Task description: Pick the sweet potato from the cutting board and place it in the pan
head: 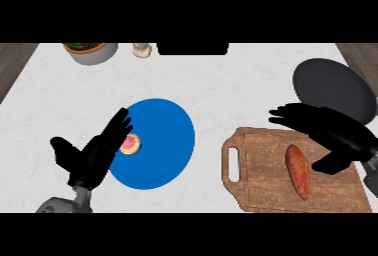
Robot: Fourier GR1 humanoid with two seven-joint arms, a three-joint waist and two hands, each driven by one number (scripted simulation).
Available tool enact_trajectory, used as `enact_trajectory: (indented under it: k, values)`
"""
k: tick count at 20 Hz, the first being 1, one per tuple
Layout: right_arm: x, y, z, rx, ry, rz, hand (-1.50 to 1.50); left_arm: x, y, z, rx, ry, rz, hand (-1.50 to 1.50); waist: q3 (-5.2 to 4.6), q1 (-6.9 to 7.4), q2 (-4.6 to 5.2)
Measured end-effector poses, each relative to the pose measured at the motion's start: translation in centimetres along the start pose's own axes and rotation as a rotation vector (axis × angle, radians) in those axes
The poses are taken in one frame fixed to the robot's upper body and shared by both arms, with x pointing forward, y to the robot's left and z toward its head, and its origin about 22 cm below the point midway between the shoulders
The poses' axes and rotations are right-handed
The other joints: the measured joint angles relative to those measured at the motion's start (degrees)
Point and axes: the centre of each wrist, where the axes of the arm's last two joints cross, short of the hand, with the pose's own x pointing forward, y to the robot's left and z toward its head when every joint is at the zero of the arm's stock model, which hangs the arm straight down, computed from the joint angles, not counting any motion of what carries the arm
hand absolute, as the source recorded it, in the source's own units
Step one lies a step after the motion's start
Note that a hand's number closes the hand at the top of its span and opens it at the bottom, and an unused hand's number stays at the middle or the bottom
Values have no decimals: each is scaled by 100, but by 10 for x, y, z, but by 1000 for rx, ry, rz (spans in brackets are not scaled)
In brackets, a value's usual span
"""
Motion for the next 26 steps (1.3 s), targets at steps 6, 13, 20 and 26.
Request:
enact_trajectory:
  k: [6,13,20,26]
  values:
    - [42,3,-12,275,165,277,-150,4,0,-2,-5,6,6,0,-6,8,-21]
    - [106,33,-27,546,311,468,-150,6,-4,-3,2,10,8,0,11,12,6]
    - [148,65,-31,618,422,491,-150,3,-10,1,-12,1,8,0,30,33,38]
    - [153,77,-28,602,477,540,-150,9,-8,-1,-10,0,7,0,34,47,50]
